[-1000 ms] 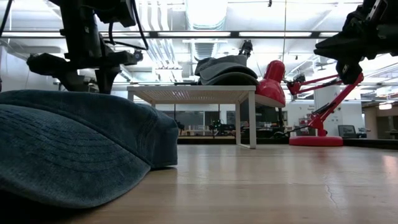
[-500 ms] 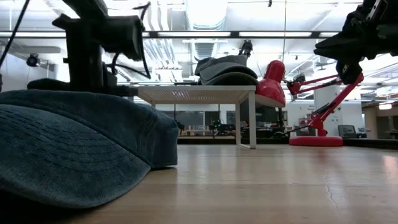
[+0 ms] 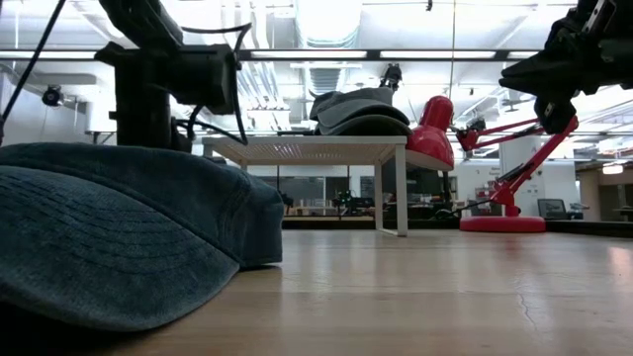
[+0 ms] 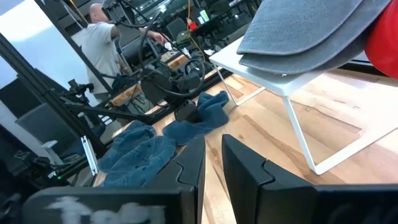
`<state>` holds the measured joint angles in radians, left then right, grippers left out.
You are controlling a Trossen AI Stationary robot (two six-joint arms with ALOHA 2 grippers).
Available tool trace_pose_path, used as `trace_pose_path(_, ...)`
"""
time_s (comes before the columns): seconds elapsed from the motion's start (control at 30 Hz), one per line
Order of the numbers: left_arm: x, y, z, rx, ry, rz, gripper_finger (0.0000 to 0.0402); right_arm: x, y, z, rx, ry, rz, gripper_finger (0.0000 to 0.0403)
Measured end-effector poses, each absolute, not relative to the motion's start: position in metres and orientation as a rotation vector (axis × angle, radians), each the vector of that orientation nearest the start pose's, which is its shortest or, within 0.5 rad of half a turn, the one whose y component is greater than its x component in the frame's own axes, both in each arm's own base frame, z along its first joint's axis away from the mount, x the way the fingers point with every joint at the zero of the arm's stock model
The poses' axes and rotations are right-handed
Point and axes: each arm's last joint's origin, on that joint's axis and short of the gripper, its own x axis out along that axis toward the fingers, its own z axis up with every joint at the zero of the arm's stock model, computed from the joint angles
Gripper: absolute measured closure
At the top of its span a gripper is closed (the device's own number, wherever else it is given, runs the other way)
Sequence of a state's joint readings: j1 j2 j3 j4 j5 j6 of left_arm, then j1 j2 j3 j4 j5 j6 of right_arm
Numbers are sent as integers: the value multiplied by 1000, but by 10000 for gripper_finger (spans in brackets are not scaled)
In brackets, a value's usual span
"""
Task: Pick & Place hat
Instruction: Put the top blue cap on the shelf
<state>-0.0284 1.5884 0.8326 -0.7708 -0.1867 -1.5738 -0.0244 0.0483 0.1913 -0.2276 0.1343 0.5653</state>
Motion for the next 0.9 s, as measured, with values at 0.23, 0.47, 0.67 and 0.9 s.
trace_pose_path(0.23,244,-2,155,-1078,1036,1235,368,86,-6,202,559,38,-178,351)
trace_pose_path(0.47,228,-2,174,-1085,1057,1236,381,86,-6,202,559,37,-179,351)
trace_pose_path(0.67,210,-3,208,-1111,1087,1213,382,86,-6,202,560,37,-179,351)
trace_pose_path(0.9,191,-3,260,-1130,1073,1192,382,86,-6,202,559,37,-179,351)
